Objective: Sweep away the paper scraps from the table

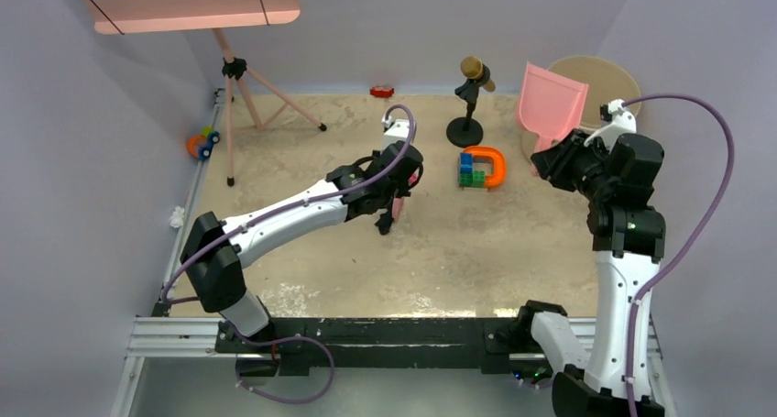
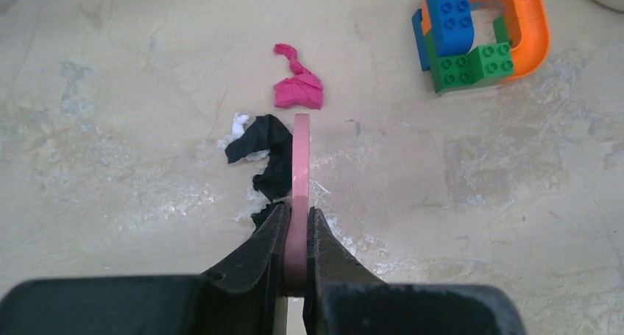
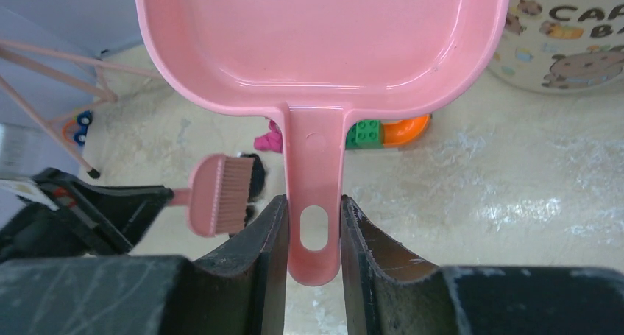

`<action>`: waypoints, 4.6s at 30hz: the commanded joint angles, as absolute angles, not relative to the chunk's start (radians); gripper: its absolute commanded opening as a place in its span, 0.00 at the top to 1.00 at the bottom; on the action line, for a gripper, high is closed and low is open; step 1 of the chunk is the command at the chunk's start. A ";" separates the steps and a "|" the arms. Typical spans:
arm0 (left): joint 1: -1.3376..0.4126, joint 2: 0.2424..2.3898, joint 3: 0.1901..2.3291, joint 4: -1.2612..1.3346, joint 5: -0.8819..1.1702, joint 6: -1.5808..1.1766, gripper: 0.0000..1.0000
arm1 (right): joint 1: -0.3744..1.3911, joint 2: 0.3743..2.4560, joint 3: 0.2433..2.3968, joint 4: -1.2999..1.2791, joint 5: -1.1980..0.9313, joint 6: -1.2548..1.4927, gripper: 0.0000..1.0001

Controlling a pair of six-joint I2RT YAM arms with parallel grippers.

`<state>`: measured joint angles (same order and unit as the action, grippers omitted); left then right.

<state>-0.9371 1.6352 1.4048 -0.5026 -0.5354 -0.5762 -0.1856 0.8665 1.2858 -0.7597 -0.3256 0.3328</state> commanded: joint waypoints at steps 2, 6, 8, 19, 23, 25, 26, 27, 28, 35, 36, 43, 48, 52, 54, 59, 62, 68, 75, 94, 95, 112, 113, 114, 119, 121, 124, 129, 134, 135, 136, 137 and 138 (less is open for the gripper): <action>-0.889 1.573 1.463 -0.411 -0.595 -0.510 1.00 | -0.185 0.831 1.284 -0.762 -0.378 0.301 1.00; -0.803 1.650 1.540 -0.397 -0.498 -0.628 1.00 | -0.185 0.844 1.286 -0.768 -0.391 0.299 1.00; -0.760 1.682 1.543 -0.369 -0.464 -0.729 1.00 | -0.184 0.844 1.281 -0.769 -0.385 0.298 1.00; -0.614 1.907 1.552 -0.201 -0.214 -1.264 1.00 | -0.183 0.847 1.252 -0.753 -0.385 0.304 1.00; -0.614 1.937 1.638 -0.532 -0.326 -1.375 1.00 | -0.184 0.845 1.257 -0.759 -0.376 0.296 1.00; -0.614 1.932 1.649 -0.689 -0.376 -1.389 1.00 | -0.183 0.845 1.257 -0.759 -0.369 0.294 1.00; -0.614 1.918 1.637 -0.756 -0.400 -1.399 1.00 | -0.183 0.846 1.254 -0.758 -0.370 0.294 1.00; -0.615 1.898 1.608 -0.801 -0.425 -1.417 1.00 | -0.184 0.848 1.251 -0.755 -0.376 0.295 1.00; -0.619 1.866 1.562 -0.823 -0.443 -1.426 1.00 | -0.184 0.850 1.246 -0.751 -0.385 0.296 1.00; -0.627 1.586 1.219 -0.582 -0.441 -1.319 1.00 | -0.047 0.947 1.236 -0.788 -0.326 0.261 1.00; -0.626 1.558 1.215 -0.557 -0.440 -1.275 1.00 | -0.022 0.956 1.235 -0.791 -0.309 0.264 1.00; -0.617 1.447 1.343 -0.500 -0.378 -0.938 1.00 | 0.265 1.038 1.216 -0.827 -0.126 0.297 1.00; -0.614 1.439 1.478 -0.575 -0.459 -0.577 1.00 | 0.497 1.046 1.116 -0.863 -0.004 0.378 1.00; -0.607 1.509 1.569 -0.640 -0.538 -0.344 1.00 | 0.649 1.032 1.072 -0.952 0.045 0.426 1.00; -0.605 1.539 1.580 -0.614 -0.543 -0.236 1.00 | 0.755 1.053 1.054 -1.018 0.074 0.474 1.00; -0.605 1.577 1.495 -0.419 -0.392 0.142 1.00 | 1.016 1.062 1.022 -1.113 0.100 0.611 1.00; -0.605 1.622 1.494 -0.407 -0.331 0.289 1.00 | 1.136 1.076 1.003 -1.142 0.070 0.674 1.00; -0.605 1.716 1.566 -0.520 -0.151 0.432 1.00 | 1.309 1.166 0.965 -1.094 0.005 0.731 1.00; -0.606 1.803 1.624 -0.572 0.007 0.508 1.00 | 1.331 1.297 0.952 -1.015 -0.003 0.737 1.00; -0.640 1.947 1.804 -0.964 0.187 0.524 1.00 | 1.024 1.582 1.106 -0.848 0.003 0.456 1.00; -0.640 1.941 1.801 -0.965 0.200 0.508 1.00 | 1.016 1.597 1.120 -0.843 0.003 0.446 1.00; -0.653 1.786 1.755 -1.020 0.291 0.164 1.00 | 0.942 1.649 1.123 -0.685 0.167 0.405 1.00; -0.652 1.780 1.764 -1.034 0.282 0.160 1.00 | 0.943 1.637 1.109 -0.675 0.179 0.401 1.00; -0.652 1.777 1.774 -1.049 0.273 0.154 1.00 | 0.943 1.626 1.094 -0.662 0.186 0.399 1.00; -0.653 1.758 1.838 -1.125 0.203 0.116 1.00 | 0.962 1.570 1.007 -0.587 0.206 0.403 1.00; -0.652 1.734 1.853 -1.147 0.160 0.092 1.00 | 0.970 1.555 0.987 -0.574 0.213 0.414 1.00; -0.648 1.679 1.859 -1.166 0.036 0.020 1.00 | 0.982 1.534 0.962 -0.558 0.224 0.434 1.00; -0.634 1.560 1.846 -1.176 -0.108 -0.081 1.00 | 0.991 1.487 0.929 -0.532 0.233 0.449 1.00; -0.626 1.437 1.800 -1.230 -0.330 -0.185 1.00 | 0.991 1.397 0.905 -0.531 0.248 0.473 1.00; -0.624 1.414 1.782 -1.239 -0.366 -0.198 1.00 | 0.991 1.379 0.906 -0.545 0.238 0.481 1.00; -0.624 1.387 1.763 -1.244 -0.396 -0.212 1.00 | 0.990 1.361 0.911 -0.562 0.236 0.486 1.00; -0.624 1.360 1.740 -1.246 -0.416 -0.231 1.00 | 0.989 1.346 0.922 -0.586 0.242 0.493 1.00; -0.624 1.333 1.702 -1.243 -0.417 -0.247 1.00 | 0.989 1.328 0.946 -0.615 0.246 0.495 1.00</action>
